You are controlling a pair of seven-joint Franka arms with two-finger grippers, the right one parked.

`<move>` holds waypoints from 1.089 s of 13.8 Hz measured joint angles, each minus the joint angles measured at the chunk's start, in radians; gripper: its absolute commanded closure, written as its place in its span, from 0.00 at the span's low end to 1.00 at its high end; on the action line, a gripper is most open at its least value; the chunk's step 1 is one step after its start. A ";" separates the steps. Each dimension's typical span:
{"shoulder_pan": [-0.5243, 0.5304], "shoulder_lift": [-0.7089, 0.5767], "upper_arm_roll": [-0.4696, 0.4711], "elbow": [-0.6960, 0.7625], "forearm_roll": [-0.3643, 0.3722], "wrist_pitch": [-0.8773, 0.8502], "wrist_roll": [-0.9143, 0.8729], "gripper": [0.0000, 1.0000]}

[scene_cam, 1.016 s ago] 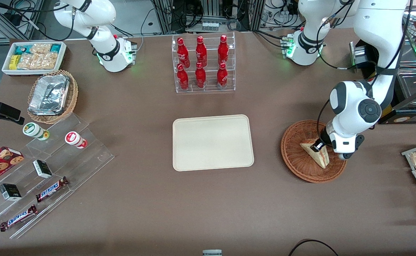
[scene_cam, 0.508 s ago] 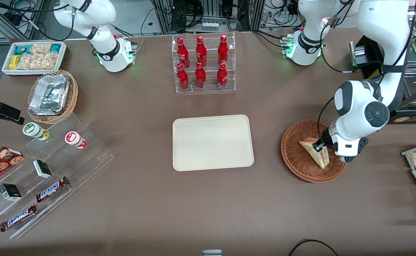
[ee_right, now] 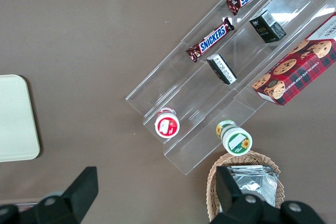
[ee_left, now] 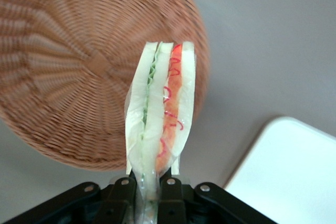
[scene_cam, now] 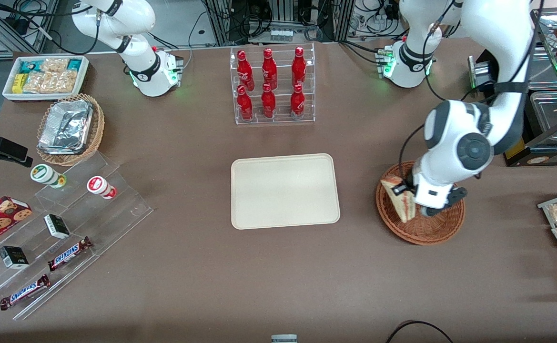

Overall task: Place sandwich from basket to tray
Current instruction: 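Carry the held sandwich over the beige tray, then lower the sandwich onto the tray and open the left gripper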

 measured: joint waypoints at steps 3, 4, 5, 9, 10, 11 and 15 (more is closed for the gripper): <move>-0.123 0.045 -0.003 0.056 0.000 0.000 -0.005 1.00; -0.162 0.065 -0.003 0.075 0.000 0.000 -0.013 1.00; -0.199 0.088 -0.004 0.097 -0.001 0.001 -0.031 1.00; -0.330 0.224 -0.004 0.239 -0.001 0.002 -0.160 1.00; -0.357 0.260 -0.004 0.275 -0.001 0.004 -0.181 1.00; -0.384 0.292 -0.004 0.309 -0.001 0.005 -0.212 1.00; -0.454 0.385 -0.003 0.421 0.000 0.006 -0.309 1.00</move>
